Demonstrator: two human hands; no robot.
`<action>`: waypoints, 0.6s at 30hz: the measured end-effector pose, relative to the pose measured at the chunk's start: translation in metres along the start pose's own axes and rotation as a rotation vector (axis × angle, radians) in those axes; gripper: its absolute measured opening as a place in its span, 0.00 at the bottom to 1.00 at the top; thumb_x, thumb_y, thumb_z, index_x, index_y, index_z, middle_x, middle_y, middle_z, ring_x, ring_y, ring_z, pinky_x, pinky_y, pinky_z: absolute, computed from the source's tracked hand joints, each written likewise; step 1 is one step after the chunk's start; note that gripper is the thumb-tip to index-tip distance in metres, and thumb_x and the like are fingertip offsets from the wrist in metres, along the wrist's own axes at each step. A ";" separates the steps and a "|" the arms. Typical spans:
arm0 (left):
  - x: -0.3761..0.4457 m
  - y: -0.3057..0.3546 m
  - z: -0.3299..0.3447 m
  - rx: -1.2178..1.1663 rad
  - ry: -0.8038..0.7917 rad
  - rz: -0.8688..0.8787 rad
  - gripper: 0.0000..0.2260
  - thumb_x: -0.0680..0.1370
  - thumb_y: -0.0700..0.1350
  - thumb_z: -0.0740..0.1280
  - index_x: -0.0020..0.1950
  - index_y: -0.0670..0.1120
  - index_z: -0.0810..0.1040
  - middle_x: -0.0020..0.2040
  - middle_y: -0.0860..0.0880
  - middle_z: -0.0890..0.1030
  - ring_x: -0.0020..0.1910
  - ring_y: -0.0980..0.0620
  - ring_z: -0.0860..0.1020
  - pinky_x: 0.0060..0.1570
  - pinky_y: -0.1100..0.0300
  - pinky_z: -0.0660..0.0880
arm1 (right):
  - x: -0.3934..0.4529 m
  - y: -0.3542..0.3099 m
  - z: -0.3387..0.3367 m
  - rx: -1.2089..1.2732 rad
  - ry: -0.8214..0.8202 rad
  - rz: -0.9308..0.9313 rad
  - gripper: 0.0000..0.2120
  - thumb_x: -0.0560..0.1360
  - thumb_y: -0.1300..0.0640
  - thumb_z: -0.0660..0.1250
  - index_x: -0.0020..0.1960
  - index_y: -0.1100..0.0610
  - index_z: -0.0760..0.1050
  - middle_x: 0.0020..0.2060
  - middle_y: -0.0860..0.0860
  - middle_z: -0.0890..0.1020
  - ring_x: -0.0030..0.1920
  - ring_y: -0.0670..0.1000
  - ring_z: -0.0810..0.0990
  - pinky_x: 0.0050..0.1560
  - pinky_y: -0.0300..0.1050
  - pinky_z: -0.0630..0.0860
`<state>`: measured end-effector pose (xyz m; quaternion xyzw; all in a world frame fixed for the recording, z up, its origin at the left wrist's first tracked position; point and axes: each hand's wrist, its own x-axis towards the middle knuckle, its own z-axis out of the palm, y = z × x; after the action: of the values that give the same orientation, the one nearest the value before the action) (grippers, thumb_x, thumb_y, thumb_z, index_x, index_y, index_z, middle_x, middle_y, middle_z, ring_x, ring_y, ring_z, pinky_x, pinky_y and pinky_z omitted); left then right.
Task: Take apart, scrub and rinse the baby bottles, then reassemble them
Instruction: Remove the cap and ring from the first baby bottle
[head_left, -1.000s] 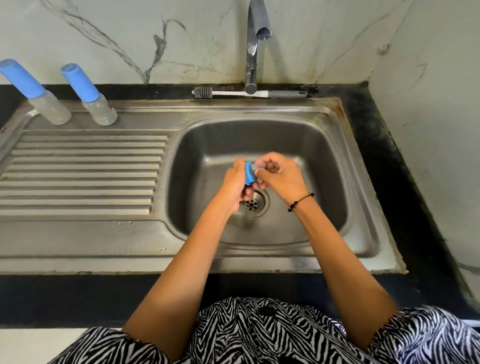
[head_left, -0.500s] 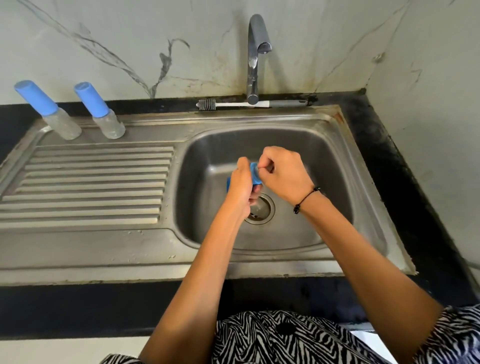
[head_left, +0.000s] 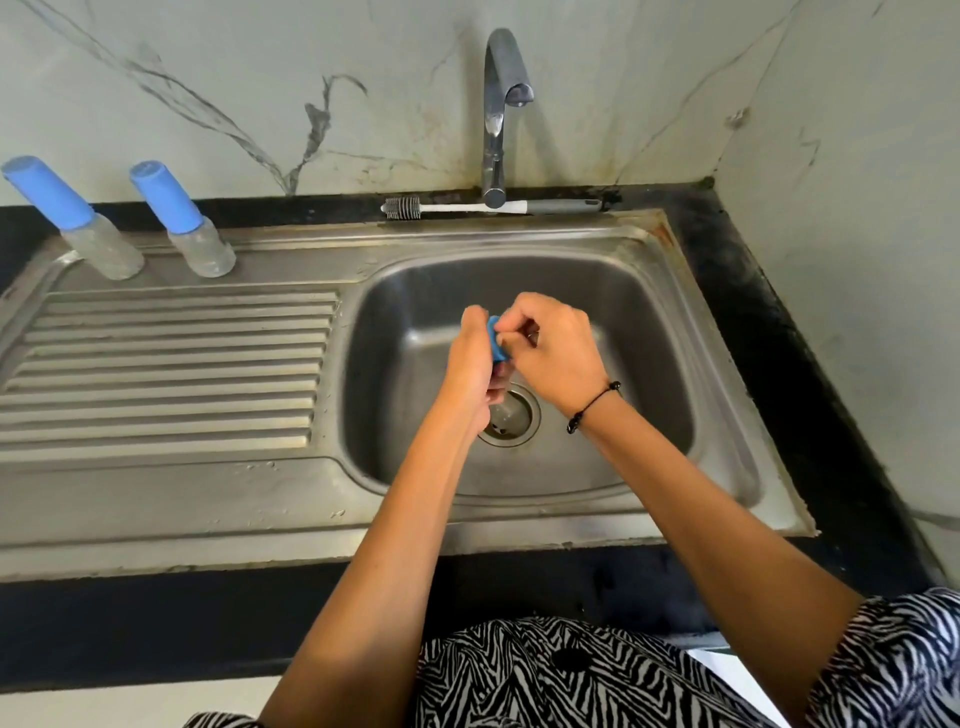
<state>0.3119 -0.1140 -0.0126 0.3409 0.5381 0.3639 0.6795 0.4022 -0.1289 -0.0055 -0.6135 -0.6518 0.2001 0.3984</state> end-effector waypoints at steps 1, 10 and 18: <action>0.000 0.001 0.000 -0.029 -0.018 0.012 0.17 0.79 0.50 0.49 0.31 0.48 0.61 0.21 0.52 0.61 0.21 0.55 0.55 0.22 0.63 0.51 | -0.001 -0.002 -0.001 0.073 0.015 0.066 0.07 0.68 0.70 0.66 0.36 0.60 0.76 0.36 0.51 0.81 0.38 0.51 0.79 0.43 0.48 0.76; 0.003 0.001 -0.006 -0.166 -0.099 0.014 0.13 0.79 0.52 0.61 0.42 0.45 0.70 0.22 0.51 0.67 0.19 0.57 0.60 0.20 0.65 0.56 | -0.001 -0.007 -0.003 0.242 0.084 0.275 0.08 0.71 0.70 0.66 0.40 0.58 0.77 0.39 0.52 0.80 0.39 0.53 0.80 0.46 0.46 0.79; 0.010 -0.003 -0.010 -0.226 -0.118 0.031 0.11 0.78 0.50 0.65 0.41 0.44 0.72 0.28 0.49 0.69 0.23 0.57 0.63 0.21 0.66 0.58 | -0.002 -0.009 0.002 0.330 0.090 0.389 0.09 0.71 0.67 0.63 0.44 0.55 0.77 0.36 0.47 0.82 0.34 0.40 0.80 0.45 0.40 0.78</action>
<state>0.3039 -0.1060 -0.0222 0.2915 0.4476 0.4121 0.7382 0.3949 -0.1318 0.0000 -0.6624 -0.4618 0.3489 0.4756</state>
